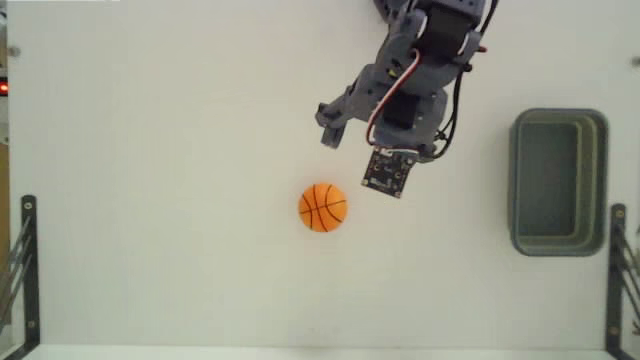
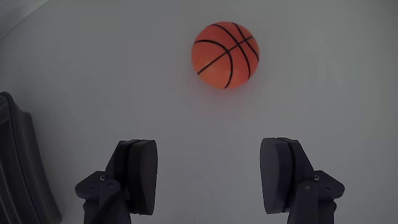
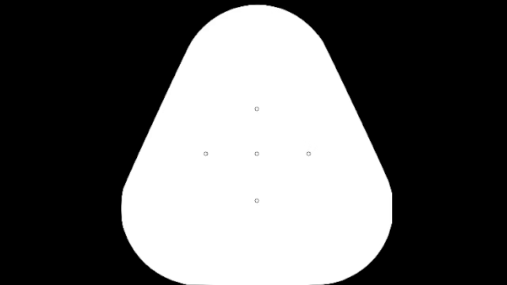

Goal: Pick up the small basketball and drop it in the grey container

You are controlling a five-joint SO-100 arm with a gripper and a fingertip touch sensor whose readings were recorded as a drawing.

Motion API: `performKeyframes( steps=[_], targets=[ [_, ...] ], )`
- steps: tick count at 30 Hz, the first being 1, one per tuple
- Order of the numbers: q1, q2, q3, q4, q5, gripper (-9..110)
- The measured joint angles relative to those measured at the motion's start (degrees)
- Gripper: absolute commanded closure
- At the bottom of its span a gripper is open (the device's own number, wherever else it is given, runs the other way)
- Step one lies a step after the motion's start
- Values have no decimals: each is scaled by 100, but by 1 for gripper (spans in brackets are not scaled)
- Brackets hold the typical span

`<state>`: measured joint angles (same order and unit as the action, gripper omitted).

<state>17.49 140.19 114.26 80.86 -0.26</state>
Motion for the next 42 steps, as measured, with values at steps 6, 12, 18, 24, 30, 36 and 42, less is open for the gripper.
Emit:
performKeyframes(
  steps=[6, 12, 18, 24, 30, 36, 42],
  targets=[
    [0, 0, 0, 0, 0, -9],
    [0, -97, 0, -26, 0, -9],
    [0, -483, 0, -290, 0, -9],
    [0, -1002, 0, -677, 0, -9],
    [0, -1468, -53, -993, 0, -9],
    [9, -1881, -229, -1248, 0, -9],
    [9, -2435, -510, -1538, 0, -9]
  ],
)
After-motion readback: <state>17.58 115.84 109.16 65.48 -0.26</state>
